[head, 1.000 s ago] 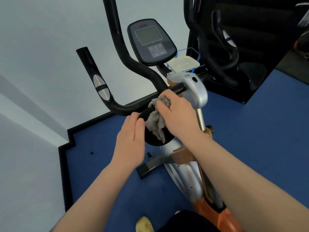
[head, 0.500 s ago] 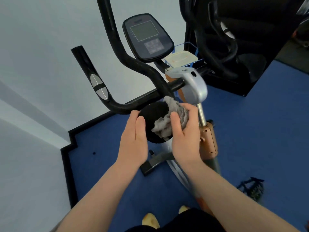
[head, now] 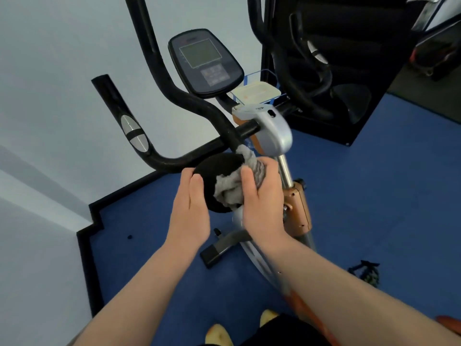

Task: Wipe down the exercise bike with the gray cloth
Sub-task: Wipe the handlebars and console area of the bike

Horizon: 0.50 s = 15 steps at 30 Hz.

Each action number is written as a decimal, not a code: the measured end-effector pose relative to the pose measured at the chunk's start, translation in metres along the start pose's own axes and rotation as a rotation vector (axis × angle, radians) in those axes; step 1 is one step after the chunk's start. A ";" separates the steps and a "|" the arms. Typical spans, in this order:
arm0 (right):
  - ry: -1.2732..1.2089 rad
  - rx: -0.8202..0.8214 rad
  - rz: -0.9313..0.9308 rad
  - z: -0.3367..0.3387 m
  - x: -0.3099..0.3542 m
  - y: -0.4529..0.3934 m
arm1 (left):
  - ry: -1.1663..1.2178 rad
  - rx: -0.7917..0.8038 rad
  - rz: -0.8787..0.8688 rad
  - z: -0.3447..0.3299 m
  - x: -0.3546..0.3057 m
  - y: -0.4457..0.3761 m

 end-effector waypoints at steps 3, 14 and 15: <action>0.075 0.046 0.037 0.003 0.009 -0.005 | 0.018 -0.008 0.013 0.000 -0.001 0.001; 0.773 0.405 0.286 0.011 0.045 -0.057 | 0.016 -0.018 0.032 -0.001 0.000 0.003; 0.845 0.395 0.328 0.012 0.048 -0.056 | 0.013 -0.022 0.032 -0.001 0.000 0.003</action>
Point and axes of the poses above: each hand's wrist, its own y-axis away from the middle knuckle, its own z-axis out of the back of the hand, x = y × z, the point moved 3 cm from there along -y, towards the middle knuckle, and after that the axes turned 2 degrees about z, right-handed, at the moved point
